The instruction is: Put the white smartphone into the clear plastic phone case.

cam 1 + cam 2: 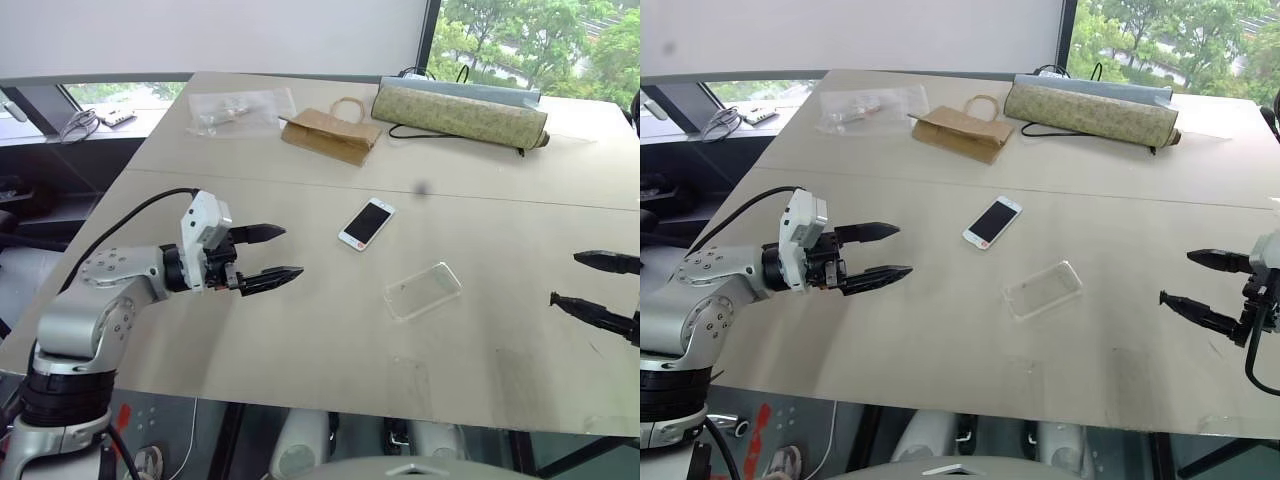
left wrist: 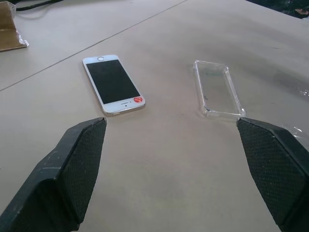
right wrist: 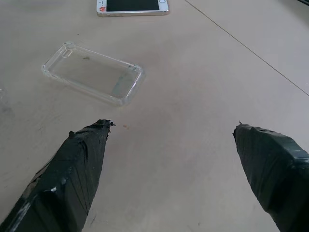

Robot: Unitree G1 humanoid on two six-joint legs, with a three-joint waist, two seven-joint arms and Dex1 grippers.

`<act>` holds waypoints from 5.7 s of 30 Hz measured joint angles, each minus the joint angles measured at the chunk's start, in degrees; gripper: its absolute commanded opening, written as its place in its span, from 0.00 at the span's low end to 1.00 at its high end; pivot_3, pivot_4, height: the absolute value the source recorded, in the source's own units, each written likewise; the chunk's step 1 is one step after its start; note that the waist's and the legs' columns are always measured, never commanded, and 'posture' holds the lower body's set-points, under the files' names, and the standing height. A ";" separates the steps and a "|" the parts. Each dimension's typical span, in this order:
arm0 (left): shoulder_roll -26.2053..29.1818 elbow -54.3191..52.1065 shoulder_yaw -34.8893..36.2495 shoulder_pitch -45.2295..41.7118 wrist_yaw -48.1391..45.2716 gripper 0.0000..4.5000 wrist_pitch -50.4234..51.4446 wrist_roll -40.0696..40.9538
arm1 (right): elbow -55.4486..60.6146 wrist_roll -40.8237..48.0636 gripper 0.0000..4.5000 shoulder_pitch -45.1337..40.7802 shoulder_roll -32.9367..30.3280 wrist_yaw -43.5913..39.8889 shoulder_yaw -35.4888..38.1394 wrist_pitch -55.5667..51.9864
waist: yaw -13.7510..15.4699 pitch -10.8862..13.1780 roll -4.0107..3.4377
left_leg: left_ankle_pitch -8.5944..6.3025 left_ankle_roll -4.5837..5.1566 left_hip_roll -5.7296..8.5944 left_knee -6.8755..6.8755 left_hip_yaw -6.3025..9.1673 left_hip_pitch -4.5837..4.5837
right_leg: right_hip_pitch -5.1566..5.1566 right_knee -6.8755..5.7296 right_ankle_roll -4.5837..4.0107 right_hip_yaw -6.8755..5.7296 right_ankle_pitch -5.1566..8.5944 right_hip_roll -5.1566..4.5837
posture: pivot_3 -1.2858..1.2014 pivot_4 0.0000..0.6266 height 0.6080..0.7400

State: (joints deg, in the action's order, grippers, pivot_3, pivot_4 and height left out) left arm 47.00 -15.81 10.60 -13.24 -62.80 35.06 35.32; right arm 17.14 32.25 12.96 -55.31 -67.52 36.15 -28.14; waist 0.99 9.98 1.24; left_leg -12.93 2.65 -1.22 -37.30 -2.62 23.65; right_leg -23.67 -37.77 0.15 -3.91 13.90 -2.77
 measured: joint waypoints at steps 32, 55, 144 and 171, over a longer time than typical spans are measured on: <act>-18.21 11.26 -35.36 -22.19 8.86 0.61 2.93 -20.54 | 15.53 6.16 1.00 6.37 2.35 1.27 -0.65 -0.29 | 1.29 -0.07 0.04 | -0.01 0.04 0.03 -0.17 0.03 0.00 | 0.11 -0.03 0.01 0.07 -0.01 0.39 | 0.52 0.24 1.00; -24.58 22.35 -44.44 -30.75 4.50 0.00 -2.21 -32.84 | 17.76 2.34 1.00 8.67 4.07 3.52 -3.64 2.32 | 1.18 -0.10 0.04 | -0.02 0.05 0.02 -0.21 0.04 -0.04 | 0.11 -0.09 0.01 0.10 0.00 0.29 | 0.52 0.24 1.00; -26.64 30.86 -28.13 -38.28 23.05 0.99 23.67 -27.89 | 12.32 -1.06 1.00 -22.43 5.24 13.44 -29.38 -4.53 | 0.16 -0.09 0.11 | -0.09 0.17 0.03 -0.60 0.05 0.14 | 0.10 -0.20 -0.15 0.00 -0.18 0.05 | 0.52 0.24 1.00; -27.30 28.05 -29.83 -36.58 26.74 0.99 21.62 -29.77 | 4.49 -8.32 1.00 -32.78 7.28 13.02 -37.95 -3.30 | 0.16 -0.12 0.12 | -0.12 0.21 0.04 -0.65 0.03 0.13 | 0.13 -0.20 -0.15 0.03 -0.19 0.05 | 0.52 0.24 1.00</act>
State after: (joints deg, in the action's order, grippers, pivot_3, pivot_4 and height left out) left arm 19.69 12.24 -19.23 -49.82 -36.06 56.68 5.54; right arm 21.63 23.94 -19.81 -48.03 -54.50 -1.80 -31.45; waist 1.15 9.85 1.36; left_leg -13.05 2.87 -1.18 -37.96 -2.58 23.78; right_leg -23.54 -37.97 0.01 -3.89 13.71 -2.72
